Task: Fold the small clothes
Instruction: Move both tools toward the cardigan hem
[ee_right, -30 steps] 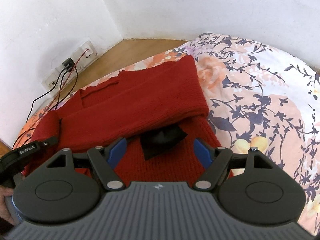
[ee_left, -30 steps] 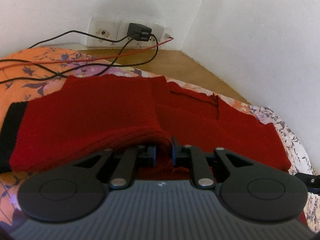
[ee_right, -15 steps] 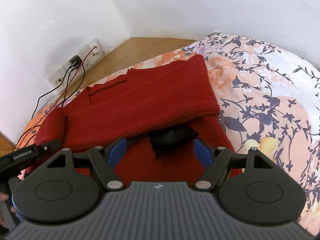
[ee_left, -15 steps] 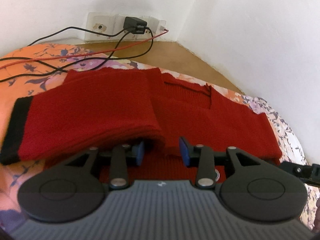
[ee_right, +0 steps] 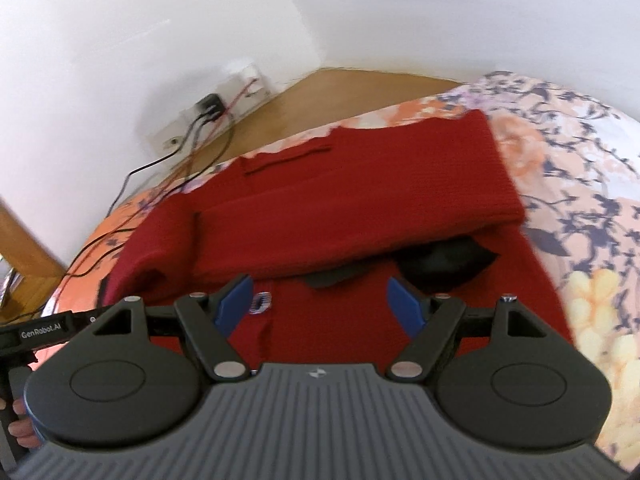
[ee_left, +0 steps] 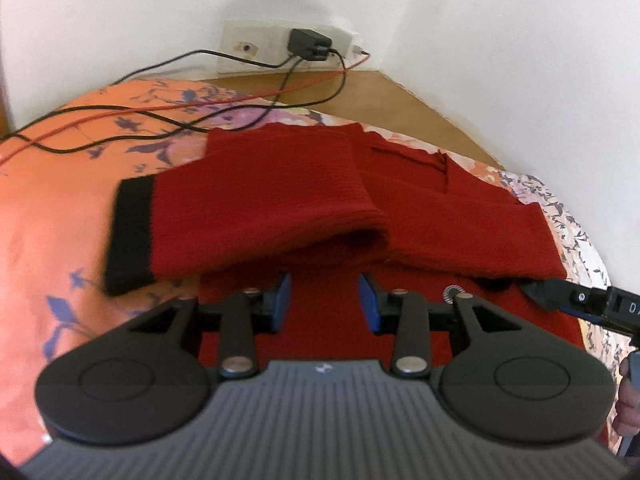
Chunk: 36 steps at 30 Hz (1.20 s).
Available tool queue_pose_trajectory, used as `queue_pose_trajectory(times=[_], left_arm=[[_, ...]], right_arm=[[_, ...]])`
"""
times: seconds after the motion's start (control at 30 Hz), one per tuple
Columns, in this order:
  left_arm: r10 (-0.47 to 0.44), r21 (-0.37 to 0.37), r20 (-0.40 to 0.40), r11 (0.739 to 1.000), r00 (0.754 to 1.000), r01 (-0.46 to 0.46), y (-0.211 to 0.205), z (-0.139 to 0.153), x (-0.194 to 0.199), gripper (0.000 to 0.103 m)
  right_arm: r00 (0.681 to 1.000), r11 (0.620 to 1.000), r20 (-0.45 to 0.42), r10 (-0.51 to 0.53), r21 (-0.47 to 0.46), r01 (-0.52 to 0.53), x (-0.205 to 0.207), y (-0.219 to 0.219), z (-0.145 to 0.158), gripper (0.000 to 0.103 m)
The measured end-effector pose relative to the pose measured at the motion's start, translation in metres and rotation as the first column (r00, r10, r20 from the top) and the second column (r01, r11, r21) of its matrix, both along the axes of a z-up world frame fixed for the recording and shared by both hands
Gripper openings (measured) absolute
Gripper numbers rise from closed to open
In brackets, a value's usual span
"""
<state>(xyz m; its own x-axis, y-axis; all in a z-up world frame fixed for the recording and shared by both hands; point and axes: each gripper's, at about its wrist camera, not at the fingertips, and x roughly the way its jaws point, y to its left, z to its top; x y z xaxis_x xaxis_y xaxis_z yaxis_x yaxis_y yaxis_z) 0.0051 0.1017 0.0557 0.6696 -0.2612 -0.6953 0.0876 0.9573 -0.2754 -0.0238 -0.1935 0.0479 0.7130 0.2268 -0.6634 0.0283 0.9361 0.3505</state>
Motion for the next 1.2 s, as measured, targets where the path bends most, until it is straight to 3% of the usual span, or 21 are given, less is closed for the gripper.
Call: queue_pose_trajectory(times=[0.6,1.07,1.2], left_arm=[[0.086,0.042,-0.02,0.995,0.996,-0.085,0.067,-0.005,-0.022,0.039],[0.054,0.001,-0.055,0.999,0.997,-0.054,0.08,-0.029,-0.016,0.039],[0.045,-0.006,-0.062,0.999,0.997,-0.045,0.082,-0.032,-0.015,0.039]], right_arm=[[0.971,0.971,0.0,0.237,0.038,-0.237,0.016,0.121,0.003,0.08],[0.937,0.937,-0.039,0.348,0.039,-0.346,0.06,0.206,-0.013,0.079],[0.931,0.932,-0.063,0.361,0.051,-0.358,0.075,0.221,-0.02,0.073]])
